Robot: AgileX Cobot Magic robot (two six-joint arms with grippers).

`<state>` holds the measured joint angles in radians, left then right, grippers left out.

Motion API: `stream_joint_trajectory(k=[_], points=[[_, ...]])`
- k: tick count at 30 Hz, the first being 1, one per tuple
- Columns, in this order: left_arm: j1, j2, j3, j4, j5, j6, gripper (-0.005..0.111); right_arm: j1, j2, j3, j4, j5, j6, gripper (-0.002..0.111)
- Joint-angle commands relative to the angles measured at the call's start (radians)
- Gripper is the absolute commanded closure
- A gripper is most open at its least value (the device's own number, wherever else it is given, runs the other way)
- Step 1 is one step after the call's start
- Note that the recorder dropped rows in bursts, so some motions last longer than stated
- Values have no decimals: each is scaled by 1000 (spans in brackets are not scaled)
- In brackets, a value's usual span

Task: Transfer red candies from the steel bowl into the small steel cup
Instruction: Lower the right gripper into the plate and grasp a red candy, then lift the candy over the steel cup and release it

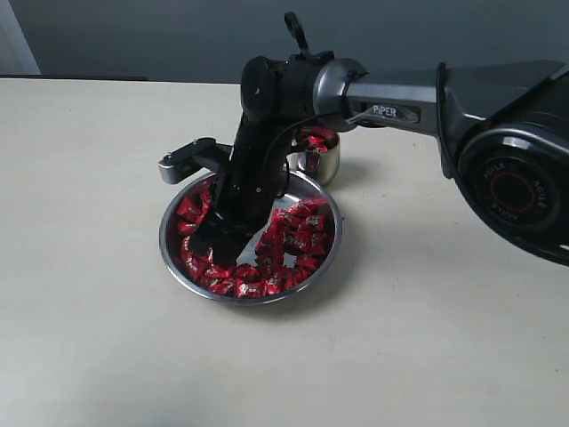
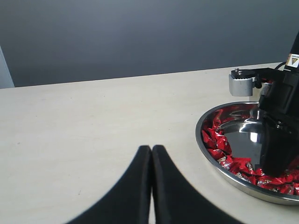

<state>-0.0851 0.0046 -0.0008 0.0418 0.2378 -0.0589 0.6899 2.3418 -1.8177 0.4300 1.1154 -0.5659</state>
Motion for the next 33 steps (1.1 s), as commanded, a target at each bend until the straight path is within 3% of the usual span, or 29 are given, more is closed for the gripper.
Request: stream_joint_trajectory(k=[1,12,22,26,33], points=[[-7,-5,1,1,-6,-2,106,2,-11,-2,-14,4,-9,104],[-7,-5,1,1,-6,-2,106,-3,-121,-4,-283,-74,48,104],[-7,-5,1,1,-6,-2,106,-15,-188,-4,-721,-225,324,104],[-7,-5,1,1,-6,-2,106,-94,-188,-4,-701,-273,409,104],[-7,-5,1,1,-6,-2,106,-220,-186,-4,-500,-315,409,104]])
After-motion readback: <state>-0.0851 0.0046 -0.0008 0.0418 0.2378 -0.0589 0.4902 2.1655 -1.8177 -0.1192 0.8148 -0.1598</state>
